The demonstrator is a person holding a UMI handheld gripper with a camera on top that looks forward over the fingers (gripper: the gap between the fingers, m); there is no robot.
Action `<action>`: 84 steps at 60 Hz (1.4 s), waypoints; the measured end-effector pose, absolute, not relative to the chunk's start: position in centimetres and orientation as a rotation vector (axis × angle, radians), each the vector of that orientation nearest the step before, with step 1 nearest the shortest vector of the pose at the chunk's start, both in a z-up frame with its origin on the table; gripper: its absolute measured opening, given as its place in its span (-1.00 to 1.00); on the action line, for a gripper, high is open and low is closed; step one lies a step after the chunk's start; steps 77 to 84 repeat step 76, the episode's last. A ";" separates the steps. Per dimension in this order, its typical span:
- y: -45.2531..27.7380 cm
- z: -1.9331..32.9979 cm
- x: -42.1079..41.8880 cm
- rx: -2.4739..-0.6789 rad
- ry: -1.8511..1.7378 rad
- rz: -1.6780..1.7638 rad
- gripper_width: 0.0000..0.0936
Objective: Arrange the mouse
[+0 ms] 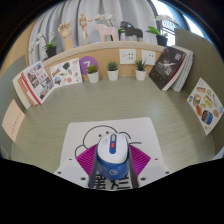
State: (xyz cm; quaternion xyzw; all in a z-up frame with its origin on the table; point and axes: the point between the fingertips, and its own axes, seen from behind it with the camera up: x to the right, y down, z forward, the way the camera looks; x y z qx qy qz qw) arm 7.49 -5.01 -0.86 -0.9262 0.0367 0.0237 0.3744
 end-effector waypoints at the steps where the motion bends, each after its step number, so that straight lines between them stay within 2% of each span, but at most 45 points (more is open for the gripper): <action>1: -5.0 -0.9 7.5 -2.369 0.088 0.055 0.08; 7: -5.2 -1.2 7.1 -2.399 0.026 0.024 0.24; 15: -6.1 -0.5 6.8 -2.468 -0.071 -0.024 0.75; 17: -6.2 0.4 6.7 -2.464 -0.079 -0.036 0.81; 36: -11.8 16.4 5.3 -2.271 -0.005 -0.096 0.82; 44: -15.0 20.9 3.9 -2.199 0.010 -0.085 0.82; 58: -19.9 23.5 0.7 -2.161 -0.017 -0.068 0.82; 84: -23.3 23.6 -2.7 -2.157 -0.049 -0.030 0.82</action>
